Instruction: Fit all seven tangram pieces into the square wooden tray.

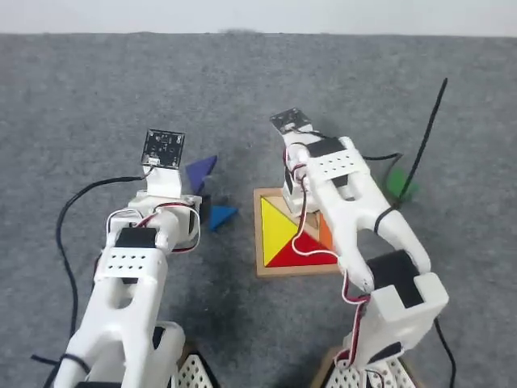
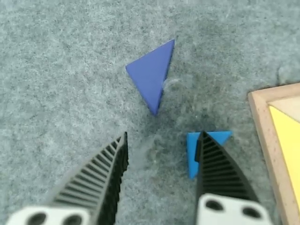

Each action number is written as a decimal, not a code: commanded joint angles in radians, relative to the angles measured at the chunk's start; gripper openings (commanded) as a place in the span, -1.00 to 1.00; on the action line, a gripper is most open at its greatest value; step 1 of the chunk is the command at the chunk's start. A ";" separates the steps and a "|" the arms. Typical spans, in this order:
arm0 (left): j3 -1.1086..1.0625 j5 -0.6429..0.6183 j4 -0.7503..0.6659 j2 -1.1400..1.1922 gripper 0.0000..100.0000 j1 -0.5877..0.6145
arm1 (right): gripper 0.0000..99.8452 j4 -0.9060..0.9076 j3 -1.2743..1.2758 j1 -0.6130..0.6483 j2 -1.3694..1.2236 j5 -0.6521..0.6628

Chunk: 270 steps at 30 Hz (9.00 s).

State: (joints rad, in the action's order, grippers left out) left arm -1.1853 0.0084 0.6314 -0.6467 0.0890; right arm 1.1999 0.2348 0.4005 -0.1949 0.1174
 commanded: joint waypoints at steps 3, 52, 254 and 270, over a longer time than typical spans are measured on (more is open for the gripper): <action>0.012 0.014 -0.026 -0.029 -0.55 -0.009 | -0.83 -0.035 -0.005 0.027 0.015 0.009; 0.010 0.014 -0.026 -0.029 -0.55 -0.011 | -0.70 0.079 -0.002 -0.395 0.311 0.061; 0.194 0.014 0.230 -0.012 -0.55 0.035 | -0.85 0.033 0.170 -0.071 0.559 0.015; 0.785 0.480 0.577 0.629 -0.55 -0.038 | -0.85 -0.185 0.891 -0.475 0.975 0.101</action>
State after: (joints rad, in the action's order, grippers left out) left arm -0.5240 0.3782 1.1653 -0.1066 0.0798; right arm 1.0541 1.1017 -0.0307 0.7380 0.2248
